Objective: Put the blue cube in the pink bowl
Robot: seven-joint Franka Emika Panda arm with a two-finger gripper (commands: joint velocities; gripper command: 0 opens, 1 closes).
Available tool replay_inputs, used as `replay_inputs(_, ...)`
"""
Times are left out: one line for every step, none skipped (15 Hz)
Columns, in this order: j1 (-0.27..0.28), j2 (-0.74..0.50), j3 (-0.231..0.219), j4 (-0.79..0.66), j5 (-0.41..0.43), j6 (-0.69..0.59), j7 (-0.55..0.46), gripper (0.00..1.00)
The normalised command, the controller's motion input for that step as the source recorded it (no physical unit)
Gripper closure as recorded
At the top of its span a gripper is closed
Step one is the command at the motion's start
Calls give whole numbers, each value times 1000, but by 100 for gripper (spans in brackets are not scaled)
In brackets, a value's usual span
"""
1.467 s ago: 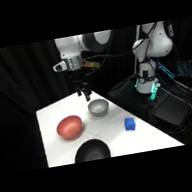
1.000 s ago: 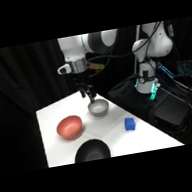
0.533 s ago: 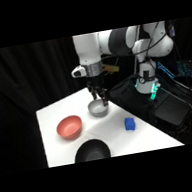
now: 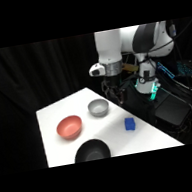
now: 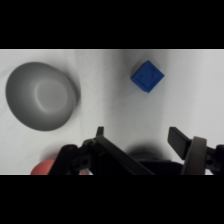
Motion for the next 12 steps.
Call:
replay_inputs(100,-189,123,-272,85,243,314,0)
replay_inputs(101,-161,122,-267,99,265,320,0)
replay_inputs(97,-143,117,-264,101,305,316,0)
replay_inputs(99,-117,110,-263,151,347,296,0)
replay_inputs(99,-89,108,-261,179,369,290,0)
replay_inputs(92,-68,119,-262,121,382,341,0)
replay_inputs(83,-45,126,-256,78,373,408,0)
replay_inputs(73,-24,122,-250,56,380,431,0)
replay_inputs(71,11,117,-237,46,388,406,0)
replay_inputs(66,47,112,-215,31,374,404,0)
replay_inputs(56,88,101,-192,12,361,412,0)
replay_inputs(46,106,80,-174,1,371,387,0)
